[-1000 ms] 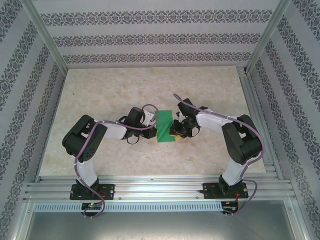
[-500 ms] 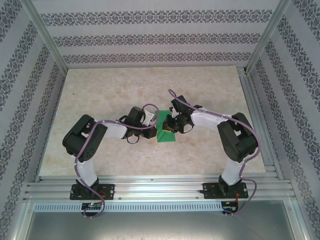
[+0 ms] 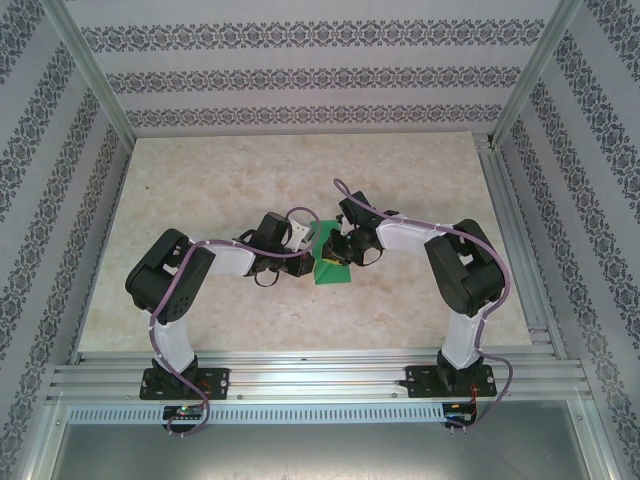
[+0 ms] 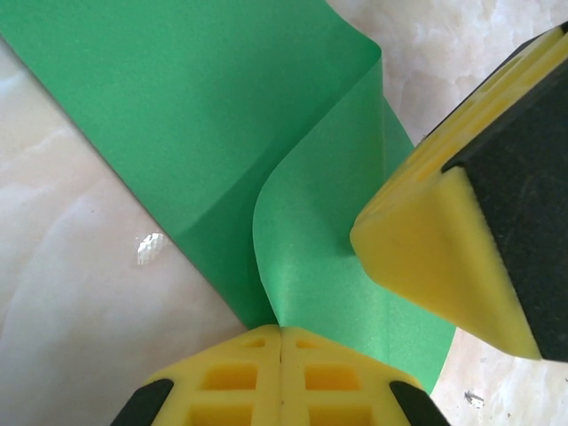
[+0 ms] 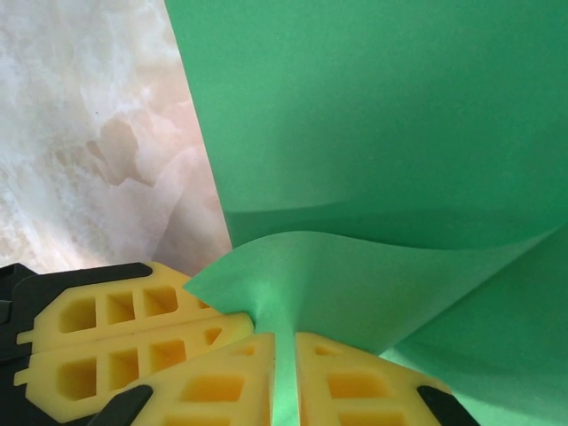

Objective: Fold a paper plane with a square sheet of paper (fold left side to right side)
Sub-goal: Fold the triangle a second time at the center of the table.

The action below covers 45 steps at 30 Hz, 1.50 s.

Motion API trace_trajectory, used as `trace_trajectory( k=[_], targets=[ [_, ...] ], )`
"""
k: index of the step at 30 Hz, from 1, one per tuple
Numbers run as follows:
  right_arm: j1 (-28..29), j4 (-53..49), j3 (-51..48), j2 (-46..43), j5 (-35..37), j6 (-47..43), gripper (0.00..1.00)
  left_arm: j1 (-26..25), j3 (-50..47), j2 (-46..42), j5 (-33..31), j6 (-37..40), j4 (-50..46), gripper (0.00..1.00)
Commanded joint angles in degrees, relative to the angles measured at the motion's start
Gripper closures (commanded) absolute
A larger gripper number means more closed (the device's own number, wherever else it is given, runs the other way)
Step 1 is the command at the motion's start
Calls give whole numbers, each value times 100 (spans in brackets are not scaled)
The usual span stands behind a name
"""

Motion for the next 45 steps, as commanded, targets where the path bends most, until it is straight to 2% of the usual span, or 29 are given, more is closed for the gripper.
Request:
trace_trajectory(
  k=[1,18,26,37,45],
  targets=[
    [36,131,114,-68,-53,39,86,-88,150,237,-287,151,-78,100],
    [9,192,126,-80,-14,91,85,-141,241,283,-236,152,-55,100],
    [9,-190,64,244,163,-61,85,-147,249,325,-274,152,-79,100],
    [0,-365,-193,163,350,-190,85,-142,318,396,-296,125,-131,100],
    [-18,-60,-539,334,295,-141,86,27,181,-18,-220,-102,-32,100]
  ],
)
